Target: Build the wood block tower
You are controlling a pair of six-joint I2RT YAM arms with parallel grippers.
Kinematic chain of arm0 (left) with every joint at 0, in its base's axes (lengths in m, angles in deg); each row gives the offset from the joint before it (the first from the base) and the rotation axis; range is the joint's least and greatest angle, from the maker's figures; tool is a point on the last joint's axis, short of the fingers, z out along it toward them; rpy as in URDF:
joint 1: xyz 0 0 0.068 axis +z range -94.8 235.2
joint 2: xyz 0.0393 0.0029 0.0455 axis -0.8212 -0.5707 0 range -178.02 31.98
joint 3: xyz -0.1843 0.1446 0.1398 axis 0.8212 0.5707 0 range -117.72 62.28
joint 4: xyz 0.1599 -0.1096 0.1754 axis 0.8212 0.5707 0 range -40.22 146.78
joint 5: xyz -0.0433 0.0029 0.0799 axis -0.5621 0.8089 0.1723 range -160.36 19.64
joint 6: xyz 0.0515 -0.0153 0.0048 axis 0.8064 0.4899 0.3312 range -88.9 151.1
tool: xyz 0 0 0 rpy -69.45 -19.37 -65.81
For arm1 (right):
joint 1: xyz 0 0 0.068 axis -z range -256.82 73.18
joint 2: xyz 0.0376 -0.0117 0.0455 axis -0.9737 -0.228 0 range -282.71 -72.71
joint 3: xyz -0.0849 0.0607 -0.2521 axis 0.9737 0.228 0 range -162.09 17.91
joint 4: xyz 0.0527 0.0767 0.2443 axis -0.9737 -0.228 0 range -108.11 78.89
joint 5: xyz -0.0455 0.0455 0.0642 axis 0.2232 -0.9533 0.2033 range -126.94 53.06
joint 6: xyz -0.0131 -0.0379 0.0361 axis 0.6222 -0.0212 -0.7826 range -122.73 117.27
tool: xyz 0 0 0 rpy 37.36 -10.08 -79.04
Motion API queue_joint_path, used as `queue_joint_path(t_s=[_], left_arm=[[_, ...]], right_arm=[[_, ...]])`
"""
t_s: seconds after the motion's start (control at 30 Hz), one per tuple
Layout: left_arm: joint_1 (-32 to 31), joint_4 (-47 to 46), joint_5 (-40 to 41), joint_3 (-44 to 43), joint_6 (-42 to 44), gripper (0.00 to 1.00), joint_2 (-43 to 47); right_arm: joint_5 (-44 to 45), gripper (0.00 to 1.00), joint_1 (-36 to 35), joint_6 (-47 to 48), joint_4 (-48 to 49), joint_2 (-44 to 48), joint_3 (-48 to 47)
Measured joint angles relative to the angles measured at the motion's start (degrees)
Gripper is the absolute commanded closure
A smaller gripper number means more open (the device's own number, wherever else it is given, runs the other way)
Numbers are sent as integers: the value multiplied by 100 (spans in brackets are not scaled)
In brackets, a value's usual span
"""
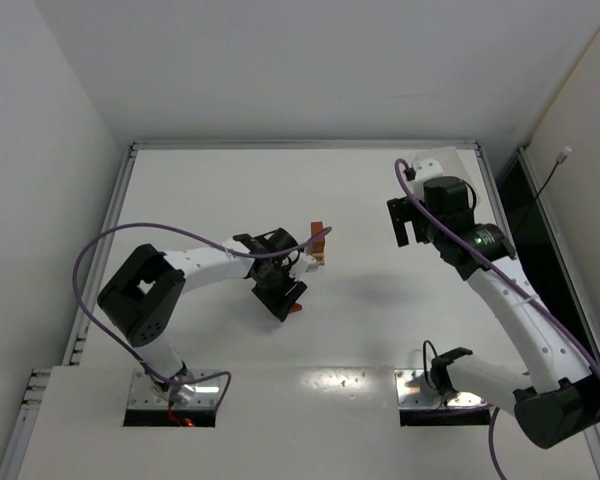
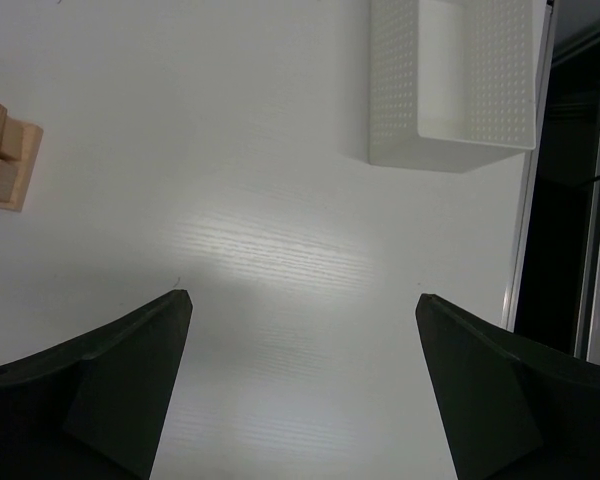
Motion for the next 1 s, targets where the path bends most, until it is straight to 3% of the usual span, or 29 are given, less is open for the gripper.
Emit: queue_joint_path(t_s=[0.33,0.53,0.73,0.77,0.9,1.0], left_arm=[[-39,-216,59,0,-48,56,-2],[-85,-365,79,-68,-74,71,-131],[-98,-437,79,-118,-68,71,-306],[-101,-450,76,-118,-70,74,-323],[-101,-450,61,-142,-111,100,-332],[-101,-498,76,-177,-118,100,-330]], right_arm=[[-188,7,76,-59,-2,-63,0],[-227,7,129,-68,-2,-122,0],[-227,7,133,-74,-2,-175,0],[-227,7,133,-74,-2,-175,0],[-232,7,144,-74,-2,-175,0],[-234,7,173,-74,-2,-175,0]])
